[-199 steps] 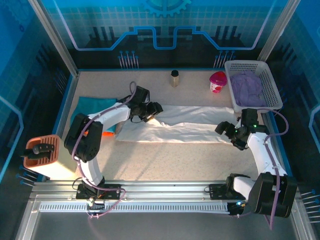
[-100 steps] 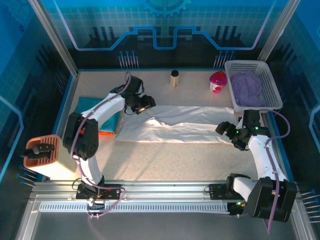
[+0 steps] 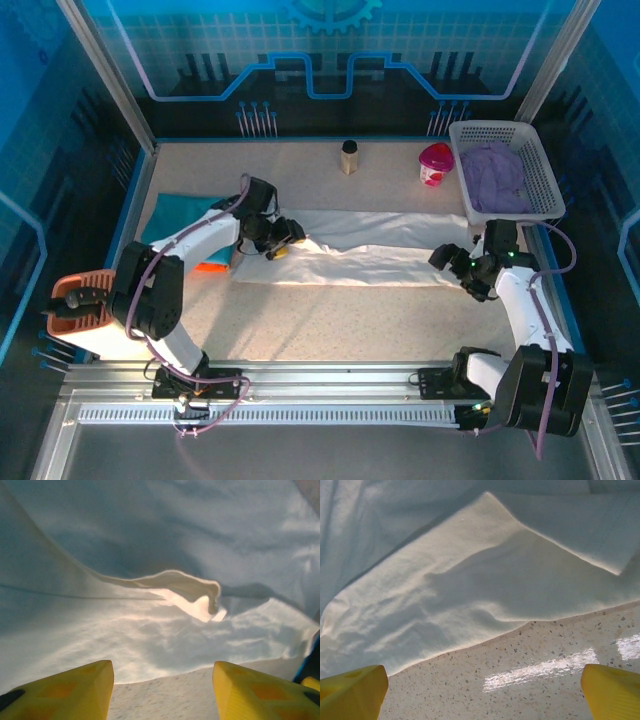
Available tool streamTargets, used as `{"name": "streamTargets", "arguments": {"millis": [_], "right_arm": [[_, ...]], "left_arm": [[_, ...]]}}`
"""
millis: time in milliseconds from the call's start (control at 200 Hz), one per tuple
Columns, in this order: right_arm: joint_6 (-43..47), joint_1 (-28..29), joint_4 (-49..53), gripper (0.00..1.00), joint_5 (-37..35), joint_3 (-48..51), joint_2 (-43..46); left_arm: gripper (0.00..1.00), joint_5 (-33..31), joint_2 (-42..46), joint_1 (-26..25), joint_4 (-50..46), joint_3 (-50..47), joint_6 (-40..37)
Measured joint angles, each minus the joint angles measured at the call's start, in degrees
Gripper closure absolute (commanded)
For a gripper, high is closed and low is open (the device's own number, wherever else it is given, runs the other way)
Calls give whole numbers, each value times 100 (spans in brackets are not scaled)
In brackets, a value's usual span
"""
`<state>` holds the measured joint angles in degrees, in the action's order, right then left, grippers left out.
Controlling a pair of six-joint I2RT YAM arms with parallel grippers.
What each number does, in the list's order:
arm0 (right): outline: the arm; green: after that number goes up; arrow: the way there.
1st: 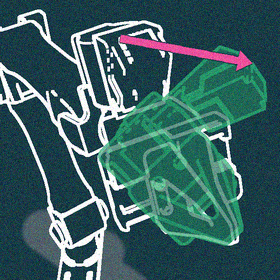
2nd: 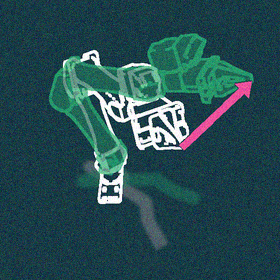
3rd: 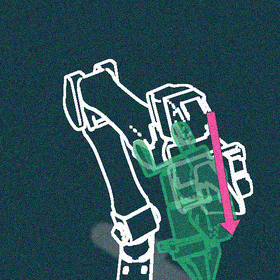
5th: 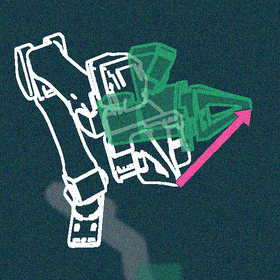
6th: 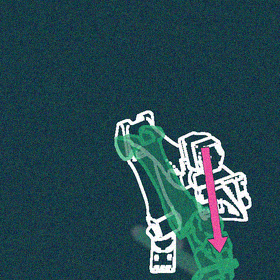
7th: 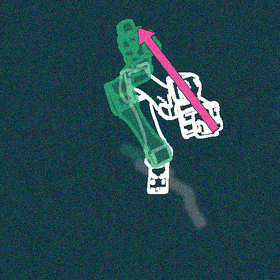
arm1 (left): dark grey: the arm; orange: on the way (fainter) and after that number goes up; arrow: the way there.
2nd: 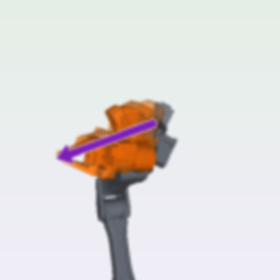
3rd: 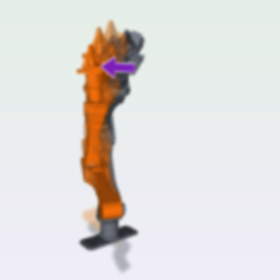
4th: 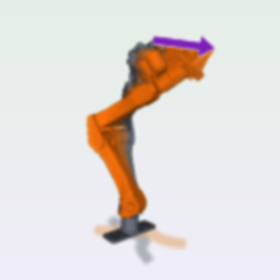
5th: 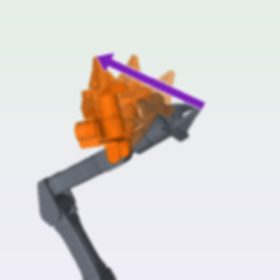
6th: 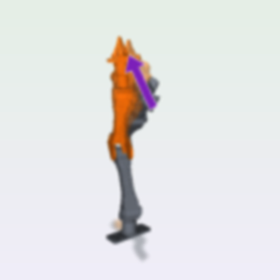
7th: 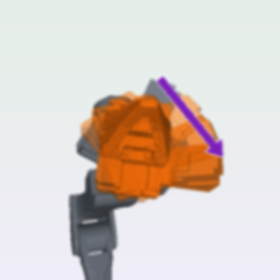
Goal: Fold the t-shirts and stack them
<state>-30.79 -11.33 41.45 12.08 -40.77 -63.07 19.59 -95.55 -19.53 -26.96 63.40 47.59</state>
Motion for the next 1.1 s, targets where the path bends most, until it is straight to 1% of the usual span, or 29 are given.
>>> {"name": "streamTargets", "arguments": {"millis": [135,255,330,455,665,961,1041,1101], "right_arm": [[0,0,-9,0,39,0,0],[0,0,-52,0,46,2,0],[0,0,-68,0,46,17,0],[0,0,-90,0,46,55,0],[2,0,-131,0,50,83,0],[2,-37,-212,0,101,179,0],[4,-48,-216,0,109,184,0],[9,-50,-225,0,109,197,0]], "left_arm": [[47,-162,-15,-289,293,2,990],[50,-396,-24,-533,197,199,1668],[53,-496,-61,-573,118,372,2017],[54,-684,-162,-570,-26,531,2562],[55,-879,-474,-570,-291,824,3014],[57,-957,-957,-573,-365,1158,3202],[60,-979,-1091,-570,-393,1207,3202],[67,-984,-1180,-573,-402,1257,3209]]}}
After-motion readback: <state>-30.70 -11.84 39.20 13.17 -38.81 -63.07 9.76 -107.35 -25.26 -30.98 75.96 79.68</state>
